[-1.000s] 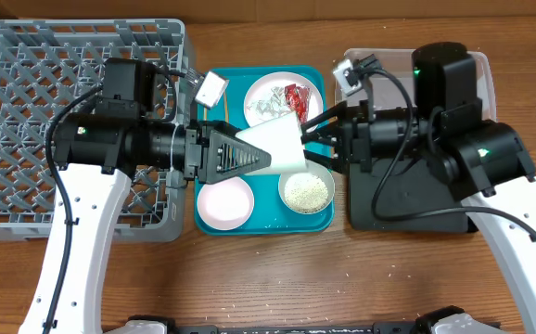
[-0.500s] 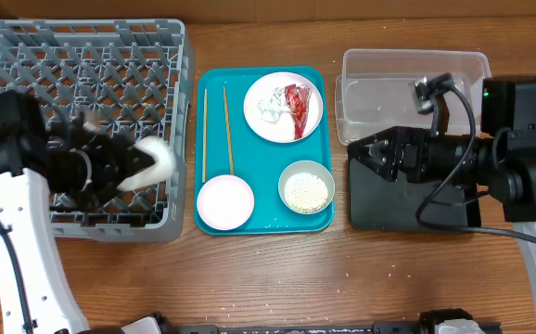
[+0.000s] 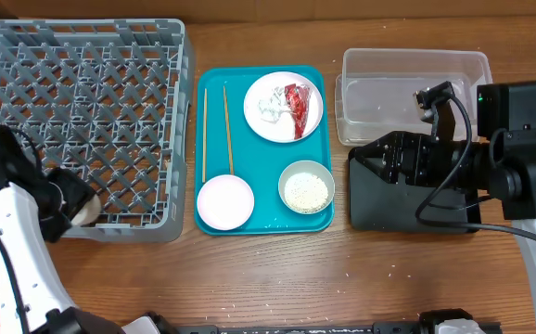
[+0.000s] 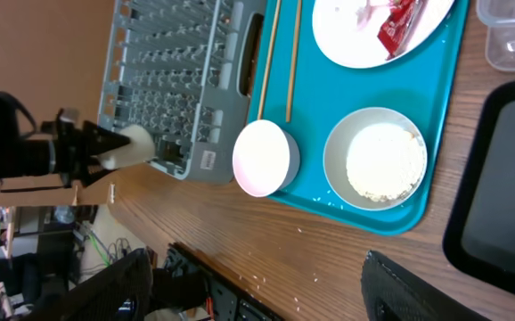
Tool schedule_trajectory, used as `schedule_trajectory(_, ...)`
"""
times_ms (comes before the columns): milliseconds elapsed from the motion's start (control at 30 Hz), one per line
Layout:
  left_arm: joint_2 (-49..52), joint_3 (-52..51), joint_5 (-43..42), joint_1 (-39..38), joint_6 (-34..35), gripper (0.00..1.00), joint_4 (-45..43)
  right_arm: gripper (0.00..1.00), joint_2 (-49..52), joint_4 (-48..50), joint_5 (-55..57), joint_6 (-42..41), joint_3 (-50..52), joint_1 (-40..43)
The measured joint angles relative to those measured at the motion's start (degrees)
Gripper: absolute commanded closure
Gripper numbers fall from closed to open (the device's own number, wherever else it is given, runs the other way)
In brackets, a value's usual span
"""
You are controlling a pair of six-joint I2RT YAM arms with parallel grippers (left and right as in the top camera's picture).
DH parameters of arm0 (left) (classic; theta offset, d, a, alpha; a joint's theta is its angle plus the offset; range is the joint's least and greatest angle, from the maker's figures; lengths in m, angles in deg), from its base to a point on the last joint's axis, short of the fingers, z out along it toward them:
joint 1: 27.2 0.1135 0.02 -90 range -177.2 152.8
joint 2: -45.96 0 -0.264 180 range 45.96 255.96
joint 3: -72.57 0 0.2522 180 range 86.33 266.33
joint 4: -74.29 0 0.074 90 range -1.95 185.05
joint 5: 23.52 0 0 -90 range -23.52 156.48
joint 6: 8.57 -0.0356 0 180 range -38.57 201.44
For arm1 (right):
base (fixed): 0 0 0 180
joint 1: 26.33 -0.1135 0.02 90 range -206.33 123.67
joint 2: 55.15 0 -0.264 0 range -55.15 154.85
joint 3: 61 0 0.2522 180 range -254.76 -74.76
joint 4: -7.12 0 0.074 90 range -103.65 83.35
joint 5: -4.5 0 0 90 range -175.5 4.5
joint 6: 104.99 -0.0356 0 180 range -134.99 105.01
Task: Sort waste into correct bins and load items into the dishwasher
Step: 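Carry the white cup with the left gripper into the grey dish rack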
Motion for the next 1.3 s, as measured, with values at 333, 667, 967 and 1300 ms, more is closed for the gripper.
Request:
schedule_trajectory(333, 0.15, -4.33, -1.42, 0.0, 1.25, 0.26, -7.85, 0.23, 0.0, -0.44, 0.17, -0.02, 0.0, 0.0)
schedule_trajectory(667, 0.24, -3.96, -4.17, 0.0, 1.2, 0.0, -6.62, 0.23, 0.0, -0.55, 0.15, 0.0, 0.0, -0.02)
schedule_trajectory(967, 0.74, 15.78, -7.45, -3.5, -4.85, 0.01, 5.57, 0.28, 0.02, -0.35, 2.56, 0.35, 0.0, -0.13)
schedule_trajectory(1300, 0.0, 22.14, 2.89, -13.49, 1.2, 0.44, 14.69, 0.27, 3.56, -0.96, 9.27, 0.48, 0.0, -9.29)
